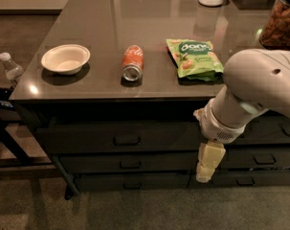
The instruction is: Open top drawer
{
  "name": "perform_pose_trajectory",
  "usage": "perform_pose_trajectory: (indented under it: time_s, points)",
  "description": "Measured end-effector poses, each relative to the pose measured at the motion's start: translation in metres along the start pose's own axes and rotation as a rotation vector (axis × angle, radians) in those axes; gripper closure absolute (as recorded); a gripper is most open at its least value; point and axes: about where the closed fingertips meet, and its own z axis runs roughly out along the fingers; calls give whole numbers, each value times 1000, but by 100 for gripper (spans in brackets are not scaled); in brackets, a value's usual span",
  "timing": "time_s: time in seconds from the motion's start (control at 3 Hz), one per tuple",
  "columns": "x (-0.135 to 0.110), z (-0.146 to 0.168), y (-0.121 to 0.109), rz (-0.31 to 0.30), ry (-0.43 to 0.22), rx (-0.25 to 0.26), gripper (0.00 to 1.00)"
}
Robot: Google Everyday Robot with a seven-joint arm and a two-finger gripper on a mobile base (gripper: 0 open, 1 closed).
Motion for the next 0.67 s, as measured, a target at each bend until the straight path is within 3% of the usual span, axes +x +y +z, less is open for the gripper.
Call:
perform_pose_trajectory:
  time_s: [0.67]
  points:
    - [-16, 56, -11, -31, -1, -1, 0]
